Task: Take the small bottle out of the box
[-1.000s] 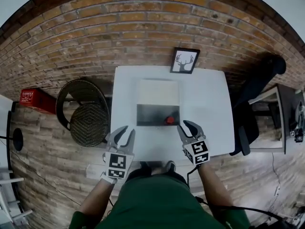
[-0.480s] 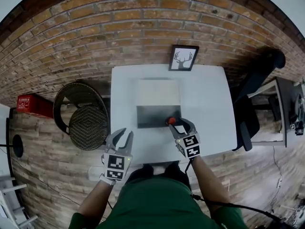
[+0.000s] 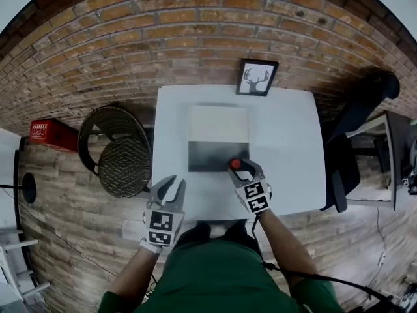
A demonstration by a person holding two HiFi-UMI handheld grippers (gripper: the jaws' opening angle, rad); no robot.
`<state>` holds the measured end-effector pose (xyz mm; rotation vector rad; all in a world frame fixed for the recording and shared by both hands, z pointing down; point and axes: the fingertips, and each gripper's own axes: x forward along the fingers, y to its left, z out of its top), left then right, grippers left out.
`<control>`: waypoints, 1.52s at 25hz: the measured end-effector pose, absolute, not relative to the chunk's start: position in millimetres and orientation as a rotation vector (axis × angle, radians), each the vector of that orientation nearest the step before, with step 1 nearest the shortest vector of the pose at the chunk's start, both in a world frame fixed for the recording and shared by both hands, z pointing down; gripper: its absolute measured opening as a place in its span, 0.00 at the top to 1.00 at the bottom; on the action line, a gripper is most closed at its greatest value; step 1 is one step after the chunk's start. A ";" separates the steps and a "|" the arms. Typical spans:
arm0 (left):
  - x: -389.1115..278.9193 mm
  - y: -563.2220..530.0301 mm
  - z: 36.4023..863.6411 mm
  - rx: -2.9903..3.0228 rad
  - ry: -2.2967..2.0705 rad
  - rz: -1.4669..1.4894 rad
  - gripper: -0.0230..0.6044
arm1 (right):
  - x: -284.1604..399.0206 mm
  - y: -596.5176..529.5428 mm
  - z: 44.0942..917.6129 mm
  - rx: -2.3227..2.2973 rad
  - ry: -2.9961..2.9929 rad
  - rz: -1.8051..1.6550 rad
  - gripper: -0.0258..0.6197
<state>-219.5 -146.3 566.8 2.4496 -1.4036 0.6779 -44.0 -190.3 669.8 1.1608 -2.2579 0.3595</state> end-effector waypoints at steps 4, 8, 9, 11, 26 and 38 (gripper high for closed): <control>-223.5 -142.1 565.5 2.417 -1.433 0.674 0.81 | -41.3 -190.9 670.4 1.159 -2.253 0.332 0.72; -225.6 -138.5 566.9 2.388 -1.449 0.665 0.81 | -41.9 -192.8 669.5 1.137 -2.253 0.302 0.74; -225.3 -137.1 566.7 2.383 -1.450 0.663 0.81 | -42.3 -192.7 669.3 1.132 -2.252 0.299 0.74; -223.9 -134.3 566.0 2.377 -1.452 0.660 0.81 | -42.1 -192.5 668.6 1.131 -2.253 0.303 0.74; -202.1 -127.7 563.5 2.374 -1.451 0.635 0.81 | -34.5 -193.2 640.7 1.104 -2.289 0.268 0.75; -170.3 -128.9 555.9 2.411 -1.434 0.612 0.81 | -8.4 -190.2 591.7 1.173 -2.397 0.321 0.75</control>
